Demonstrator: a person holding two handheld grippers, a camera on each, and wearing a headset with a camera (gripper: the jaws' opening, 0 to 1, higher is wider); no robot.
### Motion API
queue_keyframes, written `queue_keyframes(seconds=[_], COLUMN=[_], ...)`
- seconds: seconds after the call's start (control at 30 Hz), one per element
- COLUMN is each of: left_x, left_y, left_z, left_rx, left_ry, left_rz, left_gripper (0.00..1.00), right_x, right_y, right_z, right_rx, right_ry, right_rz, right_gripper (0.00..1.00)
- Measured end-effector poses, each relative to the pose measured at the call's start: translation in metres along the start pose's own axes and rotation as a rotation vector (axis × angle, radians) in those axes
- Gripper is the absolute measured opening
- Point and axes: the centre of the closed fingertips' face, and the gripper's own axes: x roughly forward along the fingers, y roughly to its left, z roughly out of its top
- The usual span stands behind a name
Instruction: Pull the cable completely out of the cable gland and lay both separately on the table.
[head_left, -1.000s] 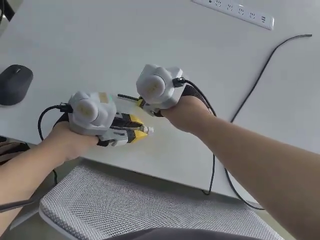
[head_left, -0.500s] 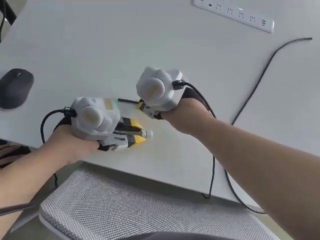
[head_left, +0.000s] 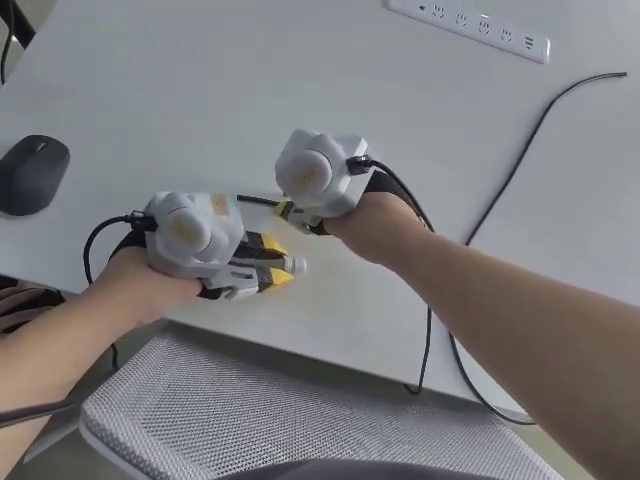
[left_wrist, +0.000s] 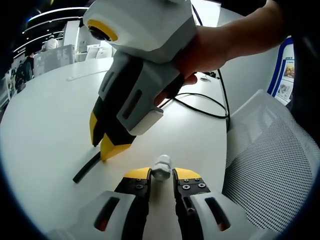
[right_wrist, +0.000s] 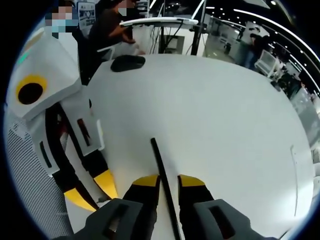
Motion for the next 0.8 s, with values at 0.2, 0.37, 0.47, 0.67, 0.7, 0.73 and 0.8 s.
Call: queue_keyframes(seconds=[0.2, 0.37, 0.47, 0.67, 0.7, 0.73, 0.8], left_x=[-0.001, -0.002, -0.002, -0.004, -0.005, -0.007, -0.009], left_y=[0.002, 0.003, 0.002, -0.001, -0.002, -0.002, -0.001], left_z=[-0.001, 0.0, 0.001, 0.003, 0.004, 0.005, 0.006], left_rx=[0.001, -0.005, -0.002, 0.0, 0.004, 0.003, -0.001], left_ry=[0.003, -0.002, -0.002, -0.001, -0.001, -0.004, -0.005], left_rz=[0.007, 0.018, 0.021, 0.027, 0.029, 0.034, 0.042], left_gripper=[0.19, 0.21, 0.22, 0.25, 0.25, 0.26, 0.29], right_x=[-0.006, -0.013, -0.017, -0.034, -0.037, -0.041, -0.048], right_y=[-0.002, -0.006, -0.007, -0.008, -0.008, -0.008, -0.008], right_z=[0.002, 0.004, 0.006, 0.011, 0.011, 0.011, 0.012], right_rx=[0.023, 0.056, 0.058, 0.045, 0.045, 0.047, 0.048], right_ry=[-0.024, -0.049, -0.057, -0.09, -0.095, -0.102, -0.117], right_rz=[-0.022, -0.041, -0.049, -0.07, -0.072, -0.075, -0.082], right_gripper=[0.15, 0.17, 0.19, 0.2, 0.2, 0.2, 0.21])
